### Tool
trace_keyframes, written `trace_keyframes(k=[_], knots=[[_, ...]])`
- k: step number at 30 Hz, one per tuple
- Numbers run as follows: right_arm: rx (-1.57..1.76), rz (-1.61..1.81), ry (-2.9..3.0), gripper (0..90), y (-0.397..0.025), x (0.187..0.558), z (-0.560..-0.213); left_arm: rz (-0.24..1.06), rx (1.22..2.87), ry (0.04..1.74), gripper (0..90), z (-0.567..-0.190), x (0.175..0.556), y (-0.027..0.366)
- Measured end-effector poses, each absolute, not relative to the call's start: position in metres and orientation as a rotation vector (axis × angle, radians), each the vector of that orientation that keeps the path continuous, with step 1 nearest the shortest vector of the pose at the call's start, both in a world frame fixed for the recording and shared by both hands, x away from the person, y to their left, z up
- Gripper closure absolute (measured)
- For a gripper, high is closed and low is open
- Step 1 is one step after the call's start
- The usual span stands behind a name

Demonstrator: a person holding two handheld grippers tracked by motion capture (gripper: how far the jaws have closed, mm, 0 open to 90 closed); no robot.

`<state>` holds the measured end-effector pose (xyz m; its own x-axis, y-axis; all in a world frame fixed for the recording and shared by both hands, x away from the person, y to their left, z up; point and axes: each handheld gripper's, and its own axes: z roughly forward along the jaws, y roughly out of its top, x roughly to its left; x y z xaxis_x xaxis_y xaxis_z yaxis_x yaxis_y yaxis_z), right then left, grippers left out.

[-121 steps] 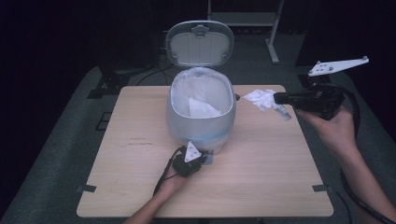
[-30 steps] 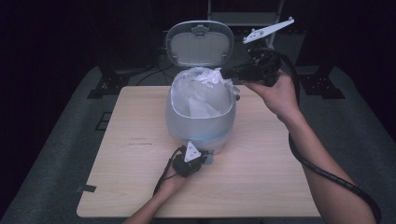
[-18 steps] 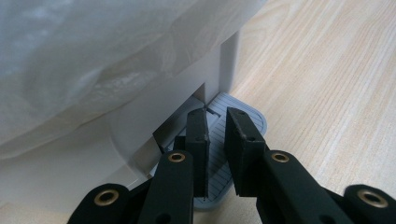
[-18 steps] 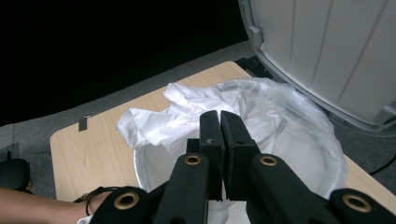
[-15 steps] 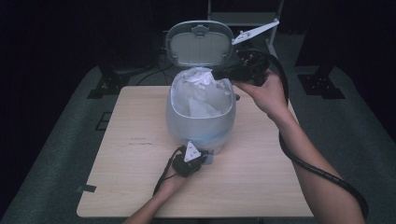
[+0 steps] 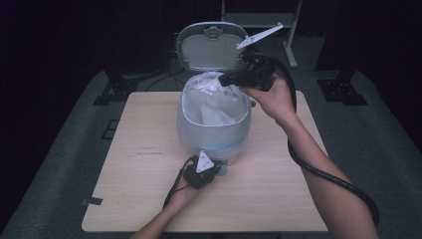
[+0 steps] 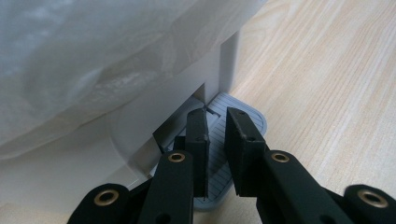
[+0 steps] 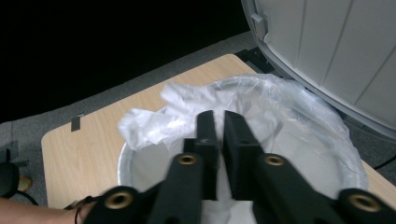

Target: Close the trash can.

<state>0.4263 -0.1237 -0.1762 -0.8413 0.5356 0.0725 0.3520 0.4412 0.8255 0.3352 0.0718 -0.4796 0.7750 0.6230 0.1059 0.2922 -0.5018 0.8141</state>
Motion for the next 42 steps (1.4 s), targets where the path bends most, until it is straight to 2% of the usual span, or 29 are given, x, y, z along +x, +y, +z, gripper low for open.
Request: trace_keyframes(k=[2, 8, 42], knots=[[0.789, 1.374, 2.491, 78.3, -0.122, 0.430, -0.180, 0.494, 2.110, 0.684, 79.4, -0.480, 0.335, 0.071], [0.799, 1.382, 2.487, 76.1, -0.125, 0.430, -0.186, 0.490, 2.110, 0.681, 79.4, -0.480, 0.335, 0.072], [0.872, 1.397, 2.442, 68.2, -0.179, 0.407, -0.207, 0.496, 2.109, 0.682, 78.9, -0.480, 0.335, 0.071]])
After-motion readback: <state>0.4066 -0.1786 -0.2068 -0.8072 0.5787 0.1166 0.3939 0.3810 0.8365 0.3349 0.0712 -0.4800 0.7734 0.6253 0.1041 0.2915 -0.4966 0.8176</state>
